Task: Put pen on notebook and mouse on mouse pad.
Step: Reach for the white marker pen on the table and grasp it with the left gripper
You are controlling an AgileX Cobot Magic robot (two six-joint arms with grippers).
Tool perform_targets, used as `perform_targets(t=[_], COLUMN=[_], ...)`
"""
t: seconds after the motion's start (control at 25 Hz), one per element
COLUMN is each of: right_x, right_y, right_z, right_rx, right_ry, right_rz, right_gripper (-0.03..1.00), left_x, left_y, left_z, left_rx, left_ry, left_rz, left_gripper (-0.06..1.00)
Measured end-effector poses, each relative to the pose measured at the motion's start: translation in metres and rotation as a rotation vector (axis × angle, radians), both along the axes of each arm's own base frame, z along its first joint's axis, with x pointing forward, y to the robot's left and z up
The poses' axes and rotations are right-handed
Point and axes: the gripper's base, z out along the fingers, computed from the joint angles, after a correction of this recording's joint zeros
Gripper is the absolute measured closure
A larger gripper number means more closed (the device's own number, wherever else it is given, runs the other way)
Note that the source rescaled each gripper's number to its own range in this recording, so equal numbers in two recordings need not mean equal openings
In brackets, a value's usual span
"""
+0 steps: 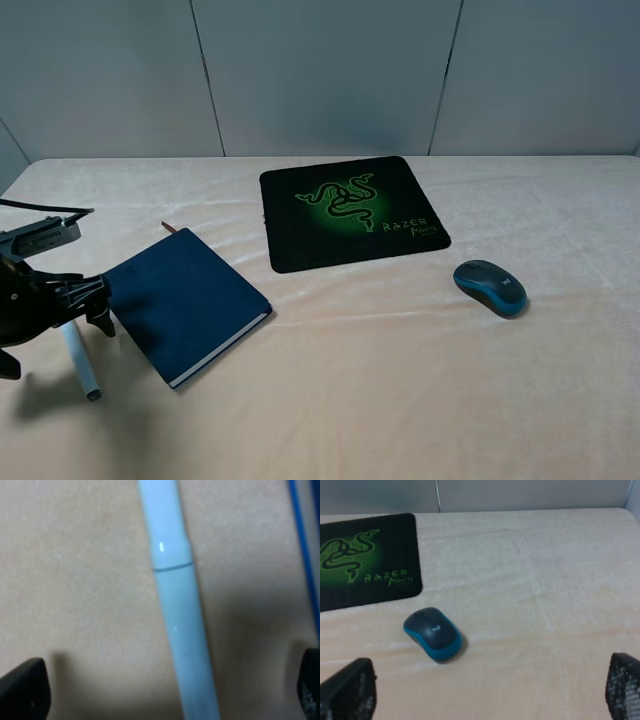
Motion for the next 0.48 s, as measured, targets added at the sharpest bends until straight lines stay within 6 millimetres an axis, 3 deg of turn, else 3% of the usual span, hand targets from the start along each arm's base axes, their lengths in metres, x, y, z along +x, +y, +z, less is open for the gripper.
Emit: perform_targets(t=[0.32,0.48], right_x=[0.0,0.0], right_y=[0.0,0.0], right_z=[0.0,0.0], right_rx=[0.0,0.0], right_ry=[0.0,0.0], right_rz=[0.0,0.0], right_gripper=[-0.03,-0.03], left_x=[-0.0017,-0.0017], left_y=[0.0001,0.0001], left_z=[-0.0086,-0.0086], left_rx=[0.002,0.002], left_ry=[0.045,0.045], left_rz=[0.01,0.01], left_gripper=[0.02,0.14])
